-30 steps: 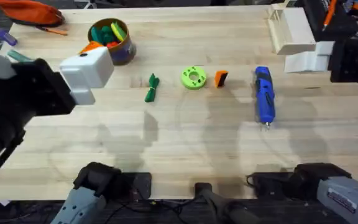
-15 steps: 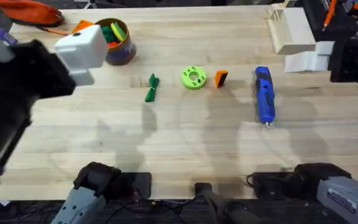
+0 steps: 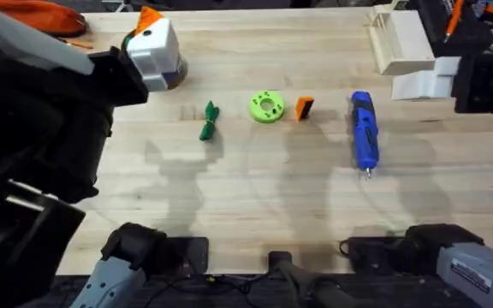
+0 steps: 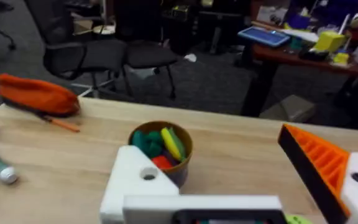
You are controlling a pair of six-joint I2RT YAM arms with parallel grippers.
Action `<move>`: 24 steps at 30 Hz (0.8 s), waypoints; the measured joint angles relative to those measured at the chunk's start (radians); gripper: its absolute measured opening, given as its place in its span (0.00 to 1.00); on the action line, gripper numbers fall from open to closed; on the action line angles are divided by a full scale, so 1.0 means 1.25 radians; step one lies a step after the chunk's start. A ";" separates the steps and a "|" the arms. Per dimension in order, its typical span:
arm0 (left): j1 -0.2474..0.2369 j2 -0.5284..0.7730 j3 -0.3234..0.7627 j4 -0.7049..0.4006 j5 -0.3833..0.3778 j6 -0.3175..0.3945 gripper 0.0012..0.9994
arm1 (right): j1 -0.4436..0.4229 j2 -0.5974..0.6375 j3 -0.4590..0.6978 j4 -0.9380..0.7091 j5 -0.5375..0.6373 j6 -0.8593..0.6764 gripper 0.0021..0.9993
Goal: Pick up the gripper from the table and insert it into the empty holder that is missing its gripper. Then pick up a screw, insert it into the mounting hole, and use the screwdriver to tighten it. Finally, clean up the table by picking up the vegetable and placing it into the bucket.
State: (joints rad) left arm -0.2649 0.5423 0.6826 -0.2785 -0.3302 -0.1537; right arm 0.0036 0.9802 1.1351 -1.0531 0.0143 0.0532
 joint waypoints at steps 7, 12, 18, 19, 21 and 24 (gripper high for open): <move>0.093 0.000 -0.017 0.062 0.150 0.005 0.99 | 0.000 0.000 0.000 0.000 0.000 0.000 0.99; 0.168 0.000 -0.019 0.062 0.297 0.044 0.99 | 0.000 0.000 0.000 0.000 0.000 0.000 0.99; 0.182 0.000 -0.020 0.041 0.376 0.070 0.99 | 0.000 0.000 0.000 0.000 0.000 0.000 0.99; 0.182 0.000 -0.023 0.039 0.381 0.072 0.99 | 0.000 0.000 0.000 0.000 0.000 0.000 0.99; 0.183 -0.006 -0.036 0.038 0.390 0.075 0.99 | 0.000 0.000 0.000 0.000 0.000 0.000 0.99; 0.184 -0.045 -0.087 0.051 0.396 0.076 0.99 | 0.000 0.000 0.000 0.000 0.000 0.000 0.99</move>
State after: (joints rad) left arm -0.0345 0.4857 0.5742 -0.2142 0.1654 -0.0586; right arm 0.0036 0.9799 1.1351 -1.0531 0.0143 0.0532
